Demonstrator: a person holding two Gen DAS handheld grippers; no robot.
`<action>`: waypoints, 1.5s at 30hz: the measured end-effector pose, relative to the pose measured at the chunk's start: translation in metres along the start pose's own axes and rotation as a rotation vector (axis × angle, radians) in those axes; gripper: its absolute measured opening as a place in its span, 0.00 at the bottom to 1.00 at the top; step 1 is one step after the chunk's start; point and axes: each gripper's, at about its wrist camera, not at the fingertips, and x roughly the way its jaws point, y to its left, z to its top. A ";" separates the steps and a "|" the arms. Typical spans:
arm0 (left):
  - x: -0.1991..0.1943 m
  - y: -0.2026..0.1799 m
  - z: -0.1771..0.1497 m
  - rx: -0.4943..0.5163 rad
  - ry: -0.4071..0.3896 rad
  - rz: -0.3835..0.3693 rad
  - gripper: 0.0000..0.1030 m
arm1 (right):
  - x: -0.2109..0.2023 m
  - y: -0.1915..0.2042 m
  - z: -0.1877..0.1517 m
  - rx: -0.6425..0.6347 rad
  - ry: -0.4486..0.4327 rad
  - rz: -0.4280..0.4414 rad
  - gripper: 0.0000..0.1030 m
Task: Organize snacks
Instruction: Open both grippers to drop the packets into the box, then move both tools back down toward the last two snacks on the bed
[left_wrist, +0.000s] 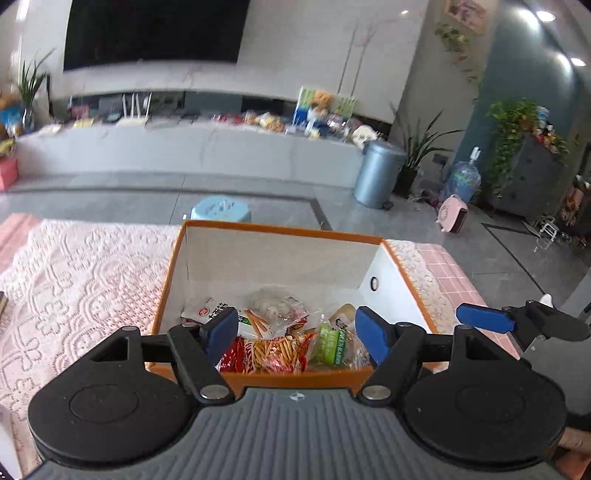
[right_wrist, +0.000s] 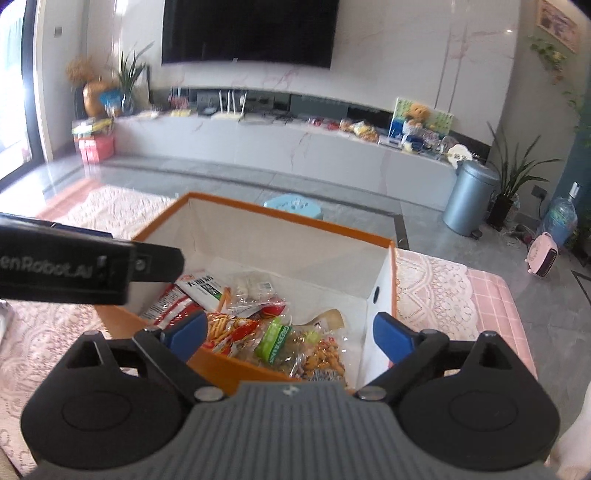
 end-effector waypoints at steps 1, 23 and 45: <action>-0.007 -0.001 -0.005 0.008 -0.018 -0.007 0.82 | -0.008 0.001 -0.006 0.009 -0.020 -0.002 0.91; -0.028 0.001 -0.092 0.080 -0.037 -0.128 0.82 | -0.074 0.033 -0.128 0.129 -0.172 -0.048 0.90; 0.021 0.018 -0.126 0.033 0.078 -0.179 0.82 | -0.011 0.029 -0.154 0.140 -0.012 -0.073 0.70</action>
